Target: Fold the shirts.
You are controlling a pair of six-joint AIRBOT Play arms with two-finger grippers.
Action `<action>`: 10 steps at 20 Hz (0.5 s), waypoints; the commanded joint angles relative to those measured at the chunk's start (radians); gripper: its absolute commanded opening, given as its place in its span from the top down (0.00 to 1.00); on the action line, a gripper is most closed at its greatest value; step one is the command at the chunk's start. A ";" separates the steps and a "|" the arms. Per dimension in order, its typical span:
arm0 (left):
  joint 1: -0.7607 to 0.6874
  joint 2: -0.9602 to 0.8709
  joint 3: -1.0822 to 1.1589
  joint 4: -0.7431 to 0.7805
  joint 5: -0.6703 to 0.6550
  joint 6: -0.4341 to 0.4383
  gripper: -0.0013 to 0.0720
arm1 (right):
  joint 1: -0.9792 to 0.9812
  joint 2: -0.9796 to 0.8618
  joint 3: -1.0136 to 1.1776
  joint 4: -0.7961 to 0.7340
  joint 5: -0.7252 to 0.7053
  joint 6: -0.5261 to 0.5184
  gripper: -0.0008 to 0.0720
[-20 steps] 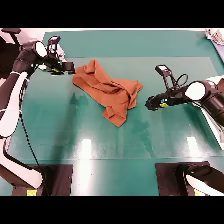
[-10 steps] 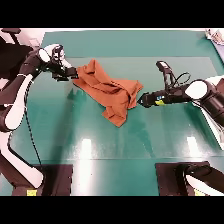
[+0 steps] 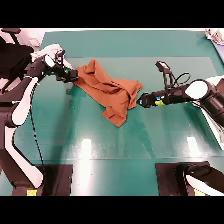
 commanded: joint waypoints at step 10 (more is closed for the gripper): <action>0.029 0.012 0.121 0.058 -0.150 0.030 0.18 | 0.196 -0.076 0.000 -0.001 -0.006 0.001 0.47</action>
